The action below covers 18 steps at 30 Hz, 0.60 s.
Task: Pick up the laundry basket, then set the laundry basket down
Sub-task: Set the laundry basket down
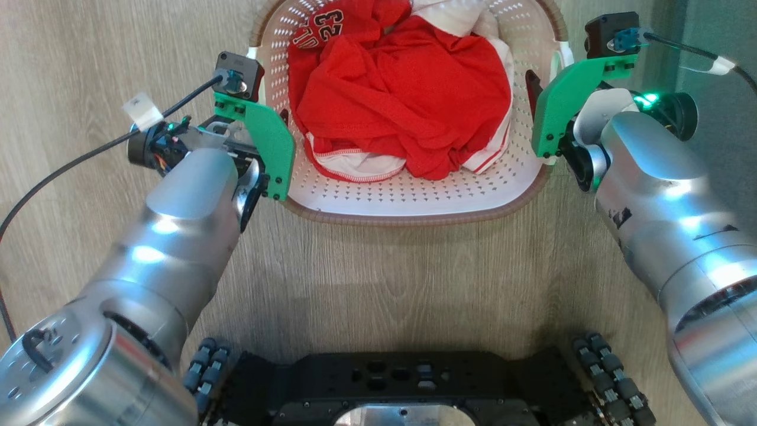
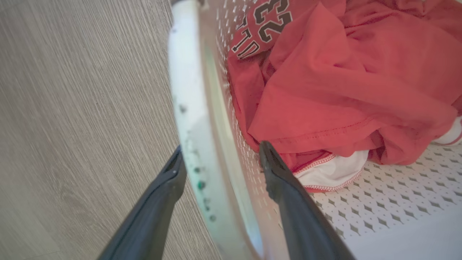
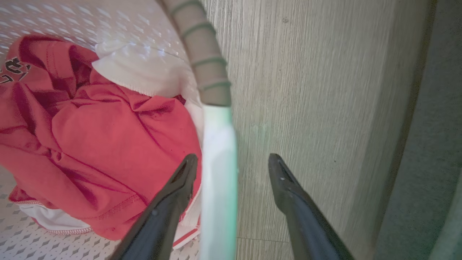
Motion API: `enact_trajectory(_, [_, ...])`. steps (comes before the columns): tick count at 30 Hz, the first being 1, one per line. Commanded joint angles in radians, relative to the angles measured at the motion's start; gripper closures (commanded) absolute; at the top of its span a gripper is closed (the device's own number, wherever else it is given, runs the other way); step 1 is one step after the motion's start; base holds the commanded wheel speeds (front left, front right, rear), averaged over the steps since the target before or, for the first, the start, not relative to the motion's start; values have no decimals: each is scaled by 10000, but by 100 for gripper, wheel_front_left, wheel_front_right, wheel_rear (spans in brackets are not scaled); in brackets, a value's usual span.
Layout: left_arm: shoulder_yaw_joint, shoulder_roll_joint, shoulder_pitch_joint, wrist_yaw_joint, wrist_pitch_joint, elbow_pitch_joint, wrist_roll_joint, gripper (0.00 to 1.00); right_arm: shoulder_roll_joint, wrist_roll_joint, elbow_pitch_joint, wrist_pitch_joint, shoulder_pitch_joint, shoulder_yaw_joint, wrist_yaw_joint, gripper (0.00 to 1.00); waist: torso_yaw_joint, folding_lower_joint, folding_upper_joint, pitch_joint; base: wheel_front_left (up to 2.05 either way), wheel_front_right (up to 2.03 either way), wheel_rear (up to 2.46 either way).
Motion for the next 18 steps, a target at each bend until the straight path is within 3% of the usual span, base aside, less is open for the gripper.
enact_trajectory(1, [23, 250, 194, 85, -51, 23, -57, 0, 173, 55, -67, -87, 410, 102, -15, 0, -10, 1, 0, -68, 0, 0, 0])
enact_trajectory(18, [158, 337, 653, 233, -1348, 90, -265, 0, 173, 437, -200, -710, 664, 596, -15, 0, -134, 1, 0, -1811, 0, 0, 0])
